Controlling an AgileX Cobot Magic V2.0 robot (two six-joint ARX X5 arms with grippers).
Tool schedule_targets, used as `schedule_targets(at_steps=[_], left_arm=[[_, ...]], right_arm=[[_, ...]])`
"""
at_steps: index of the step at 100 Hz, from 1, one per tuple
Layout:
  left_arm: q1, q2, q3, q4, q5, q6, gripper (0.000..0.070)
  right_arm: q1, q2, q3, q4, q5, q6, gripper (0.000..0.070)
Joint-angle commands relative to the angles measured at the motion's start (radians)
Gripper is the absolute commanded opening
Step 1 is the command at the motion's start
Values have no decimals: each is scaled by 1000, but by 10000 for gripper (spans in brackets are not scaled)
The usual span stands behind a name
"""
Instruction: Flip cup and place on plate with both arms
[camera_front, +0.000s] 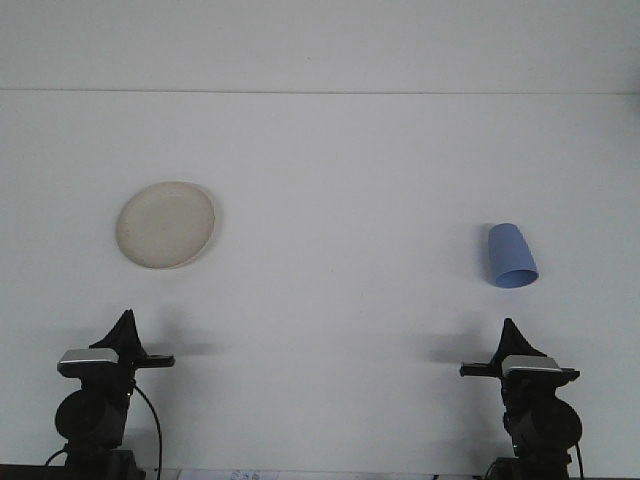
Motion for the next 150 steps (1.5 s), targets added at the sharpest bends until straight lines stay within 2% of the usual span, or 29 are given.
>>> schedule_targets(at_steps=[1,78,101,118,125,128,131,139,142,150], left_arm=[[0,-2,-19,12,-4,-5,16],[0,-2,-19,12,-4,-5,16],[0,-2,-19,12,-4,-5,16],[0,-2,-19,12,-4,-5,16],[0,-2,-19,12,-4,-5,16],[0,-2,-19,12,-4,-5,16],[0,-2,-19,12,-4,-5,16],[0,-2,-19,12,-4,-5,16],[0,-2,-19,12,-5,-5,16],[0,-2,-19,12,-4,-5,16]], right_arm=[[-2,0,-2,13,0,3,6],[-2,0,-2,13,0,7,6],[-2,0,-2,9,-81,217,6],[-2,0,10,37,-81,349,6],[-2,1,57,23,-68,370,14],[-2,5,85,10,-57,367,41],[-2,18,116,-5,-42,361,108],[-2,69,212,-53,8,316,403],[-2,105,257,-77,30,311,487],[-2,197,331,-88,44,276,492]])
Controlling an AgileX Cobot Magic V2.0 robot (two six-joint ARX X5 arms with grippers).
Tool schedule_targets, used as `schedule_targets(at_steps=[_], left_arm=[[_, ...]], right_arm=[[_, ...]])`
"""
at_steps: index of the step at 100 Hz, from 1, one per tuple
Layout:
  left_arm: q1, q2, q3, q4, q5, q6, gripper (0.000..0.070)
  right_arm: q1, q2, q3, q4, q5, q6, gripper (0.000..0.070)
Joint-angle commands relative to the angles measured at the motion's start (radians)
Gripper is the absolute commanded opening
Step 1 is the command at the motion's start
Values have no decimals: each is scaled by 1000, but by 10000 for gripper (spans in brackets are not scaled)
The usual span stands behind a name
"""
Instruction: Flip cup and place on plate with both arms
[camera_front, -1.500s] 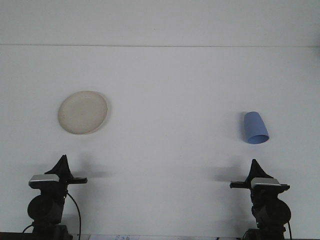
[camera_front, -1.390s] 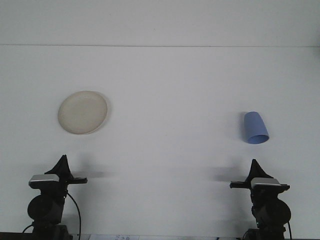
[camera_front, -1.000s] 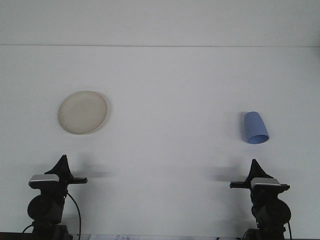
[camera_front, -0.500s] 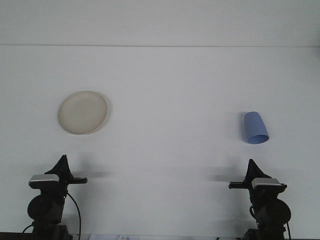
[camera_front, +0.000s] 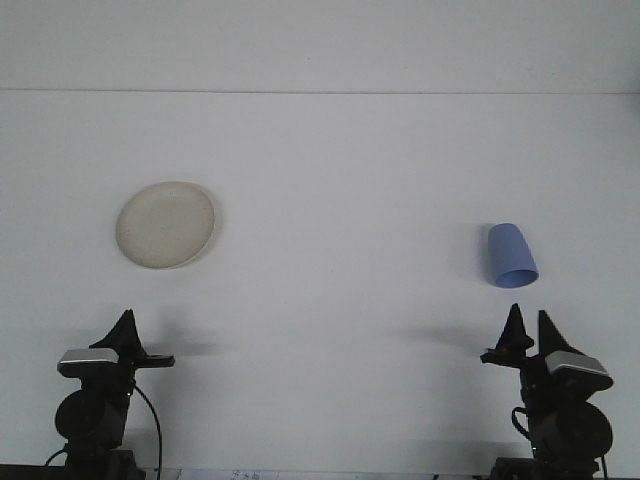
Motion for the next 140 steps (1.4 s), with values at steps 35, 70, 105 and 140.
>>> schedule_targets(at_steps=[35,70,105,140], left_arm=[[0,-2,-19,12,-4,-5,16],[0,-2,-19,12,-4,-5,16],[0,-2,-19,12,-4,-5,16],[0,-2,-19,12,-4,-5,16]], right_arm=[[-19,532,272,-63,182,-360,489],[-186,921,271,40,88,-475,478],[-271,1183,271,380,-15,-535,477],[-289,1432,271,788,-199,-531,163]])
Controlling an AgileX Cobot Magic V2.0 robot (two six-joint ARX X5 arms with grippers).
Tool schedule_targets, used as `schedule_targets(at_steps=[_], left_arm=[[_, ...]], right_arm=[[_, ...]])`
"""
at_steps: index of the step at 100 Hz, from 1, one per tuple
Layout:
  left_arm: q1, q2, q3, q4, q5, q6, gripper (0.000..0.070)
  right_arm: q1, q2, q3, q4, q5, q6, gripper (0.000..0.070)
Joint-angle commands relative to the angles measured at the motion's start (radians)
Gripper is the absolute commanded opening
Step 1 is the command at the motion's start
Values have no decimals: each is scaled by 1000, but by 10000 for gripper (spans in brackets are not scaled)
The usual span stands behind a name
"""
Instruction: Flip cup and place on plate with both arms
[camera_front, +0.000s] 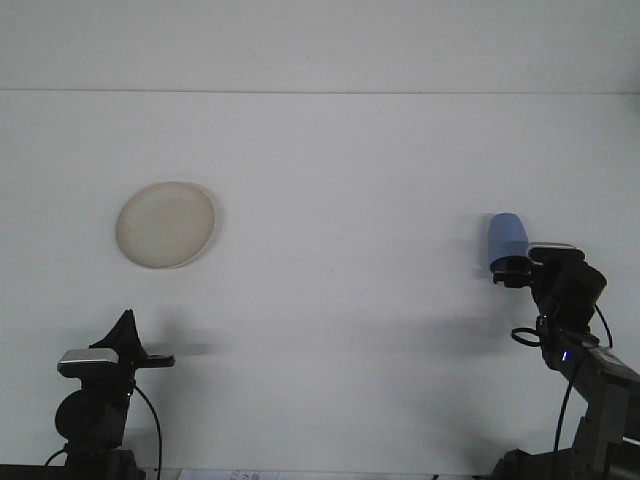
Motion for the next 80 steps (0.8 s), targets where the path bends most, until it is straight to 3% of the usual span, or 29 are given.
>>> schedule_targets(at_steps=[1,11,26,41,52,80], left_arm=[[0,-2,-19,12,-4,-5,16],[0,-2,-19,12,-4,-5,16],[0,-2,-19,12,-4,-5,16],[0,-2,-19,12,-4,-5,16],[0,-2,-19,12,-4,-5,16],[0,-2,-19,12,-4,-5,16]], right_arm=[[-2,38,5,66,-20,-2,143],[2,50,5,101,-34,12,3],[4,19,5,139,-35,76,1],[13,-104,13,29,-31,208,1],[49,-257,66,-238,-30,264,1],[261,-430,454,-1178,7,253,1]])
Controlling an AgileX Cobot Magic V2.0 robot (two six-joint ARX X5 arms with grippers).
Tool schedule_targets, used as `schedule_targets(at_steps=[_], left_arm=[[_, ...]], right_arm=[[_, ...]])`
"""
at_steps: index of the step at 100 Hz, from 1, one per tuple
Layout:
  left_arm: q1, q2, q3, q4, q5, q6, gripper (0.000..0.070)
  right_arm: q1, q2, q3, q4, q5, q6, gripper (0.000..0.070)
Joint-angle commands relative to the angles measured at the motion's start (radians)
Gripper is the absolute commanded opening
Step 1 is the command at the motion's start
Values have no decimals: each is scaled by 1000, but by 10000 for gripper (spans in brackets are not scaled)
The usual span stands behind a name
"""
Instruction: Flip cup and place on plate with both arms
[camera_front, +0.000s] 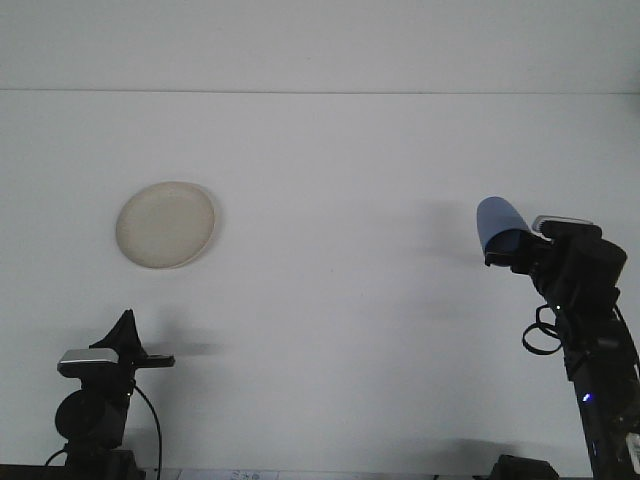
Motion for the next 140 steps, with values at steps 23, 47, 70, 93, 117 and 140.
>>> schedule_targets(at_steps=[23,47,70,93,117,140], left_arm=[[0,-2,-19,12,-4,-5,16],[0,-2,-19,12,-4,-5,16],[0,-2,-19,12,-4,-5,16],[0,-2,-19,12,-4,-5,16],[0,-2,-19,12,-4,-5,16],[0,-2,-19,12,-4,-5,16]], right_arm=[[400,117,328,-665,4,-3,1],[789,318,409,-790,62,26,1],[1011,502,412,-837,88,24,1],[1105,580,412,-828,113,33,1],[1120,583,414,-807,113,67,402],[1117,526,442,-772,117,45,466]])
